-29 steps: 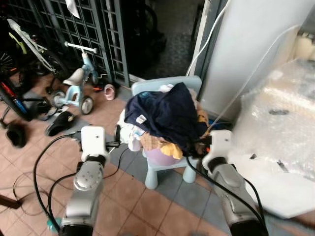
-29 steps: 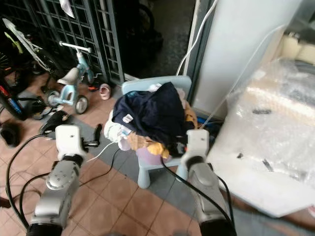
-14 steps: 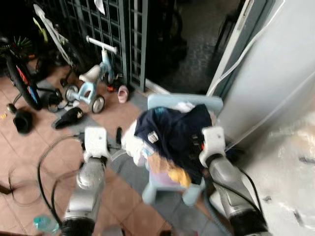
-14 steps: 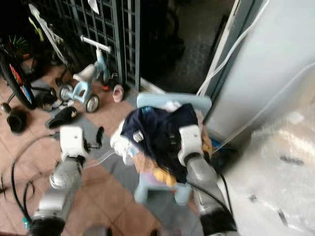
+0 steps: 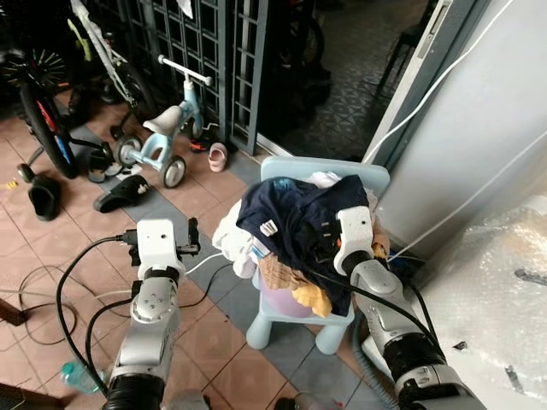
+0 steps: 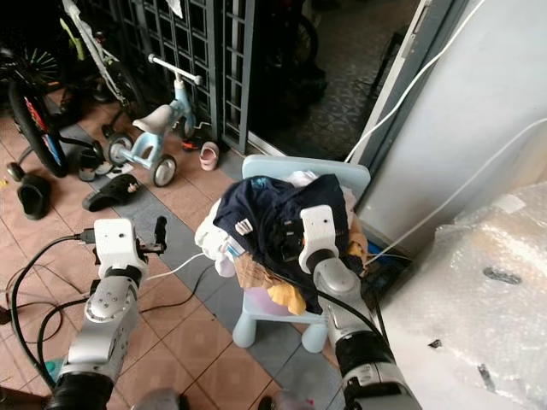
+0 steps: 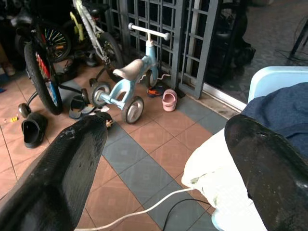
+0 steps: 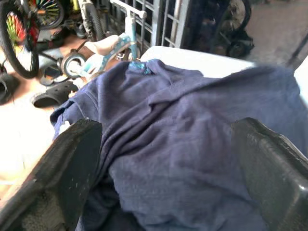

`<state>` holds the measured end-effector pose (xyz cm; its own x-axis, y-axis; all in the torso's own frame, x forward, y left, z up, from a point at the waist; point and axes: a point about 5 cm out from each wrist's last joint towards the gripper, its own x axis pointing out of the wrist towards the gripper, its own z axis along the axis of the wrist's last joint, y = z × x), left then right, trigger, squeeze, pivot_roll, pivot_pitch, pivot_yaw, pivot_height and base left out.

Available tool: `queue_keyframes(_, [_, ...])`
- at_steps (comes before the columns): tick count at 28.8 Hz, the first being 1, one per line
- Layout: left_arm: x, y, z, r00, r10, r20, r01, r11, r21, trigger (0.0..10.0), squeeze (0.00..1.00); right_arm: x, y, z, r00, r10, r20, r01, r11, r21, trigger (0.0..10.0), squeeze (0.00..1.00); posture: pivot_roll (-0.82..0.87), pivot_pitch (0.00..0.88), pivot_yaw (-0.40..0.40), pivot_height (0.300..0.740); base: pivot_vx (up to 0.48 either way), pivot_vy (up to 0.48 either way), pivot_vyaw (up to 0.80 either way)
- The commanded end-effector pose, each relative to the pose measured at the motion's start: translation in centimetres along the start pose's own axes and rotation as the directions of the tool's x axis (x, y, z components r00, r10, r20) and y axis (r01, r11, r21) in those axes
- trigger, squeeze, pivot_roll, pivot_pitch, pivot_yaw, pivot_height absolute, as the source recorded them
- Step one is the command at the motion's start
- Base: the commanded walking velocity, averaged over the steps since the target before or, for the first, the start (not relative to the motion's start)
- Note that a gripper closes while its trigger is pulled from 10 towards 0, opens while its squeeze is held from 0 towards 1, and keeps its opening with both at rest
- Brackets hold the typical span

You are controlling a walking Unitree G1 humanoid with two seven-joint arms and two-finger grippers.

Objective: Clothes washing

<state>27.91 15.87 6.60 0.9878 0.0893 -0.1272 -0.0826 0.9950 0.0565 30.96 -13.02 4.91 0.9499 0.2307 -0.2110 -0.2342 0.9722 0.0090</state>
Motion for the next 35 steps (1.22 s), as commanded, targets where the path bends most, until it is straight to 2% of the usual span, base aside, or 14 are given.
queue_keyframes(1, [0.3,-1.1,0.4,0.998,-0.058,0.006,0.058,0.998,0.007,10.0,0.0,0.1,-1.7,0.8,0.996,-0.079,0.038,0.078,0.997,0.027,10.0,0.0,0.02,0.0,-0.03,0.74,0.0,-0.48,0.0])
queue_keyframes(3, [0.4,-1.3,0.4,0.997,-0.071,-0.002,0.071,0.997,-0.002,10.0,0.0,-0.3,-2.1,0.7,0.994,-0.092,0.053,0.092,0.996,0.02,10.0,0.0,-0.02,0.0,0.003,0.74,0.0,-0.411,0.0])
queue_keyframes(7, [0.4,-1.4,0.4,0.997,-0.079,-0.006,0.079,0.997,-0.013,10.0,0.0,-0.8,-2.5,0.4,0.993,-0.105,0.06,0.104,0.994,0.015,10.0,0.0,-0.03,0.0,0.011,0.74,0.0,-0.395,0.0])
queue_keyframes(11, [0.4,-1.3,0.3,0.996,-0.09,-0.016,0.09,0.996,-0.021,10.0,0.0,-1.2,-2.8,0.1,0.991,-0.126,0.052,0.123,0.991,0.049,10.0,0.0,-0.04,0.0,0.016,0.74,0.0,-0.432,0.0])
queue_keyframes(15, [0.4,-0.9,0.7,0.998,-0.056,-0.001,0.056,0.998,-0.03,10.0,0.0,-1.2,-2.2,0.2,0.996,-0.067,0.058,0.064,0.997,0.051,10.0,0.0,-0.03,0.0,0.013,0.74,0.0,0.0,0.0])
queue_keyframes(20, [0.0,0.0,0.6,1.0,-0.017,-0.012,0.017,0.999,-0.047,10.0,0.0,-1.2,-1.8,0.0,0.997,-0.058,0.051,0.053,0.996,0.077,10.0,0.0,-0.02,0.0,0.014,0.74,0.0,0.0,0.38])
queue_keyframes(22, [-0.1,0.2,0.5,1.0,-0.005,-0.024,0.005,1.0,-0.031,10.0,0.0,-1.2,-1.7,0.0,0.997,-0.06,0.047,0.056,0.994,0.089,10.0,0.0,-0.02,0.0,0.016,0.74,0.0,0.0,0.27])
queue_keyframes(25, [-0.2,0.2,0.5,0.999,-0.035,-0.02,0.035,0.999,-0.031,10.0,0.0,-1.3,-1.8,-0.1,0.996,-0.076,0.047,0.07,0.991,0.113,10.0,0.0,-0.02,0.0,0.024,0.74,0.0,0.0,0.0])
queue_keyframes(35, [0.0,-0.2,0.6,0.998,-0.061,-0.026,0.061,0.998,-0.003,10.0,0.0,-1.5,-1.5,0.3,0.995,-0.073,0.074,0.066,0.993,0.094,10.0,0.0,-0.04,0.0,0.059,0.74,0.0,0.0,0.0])
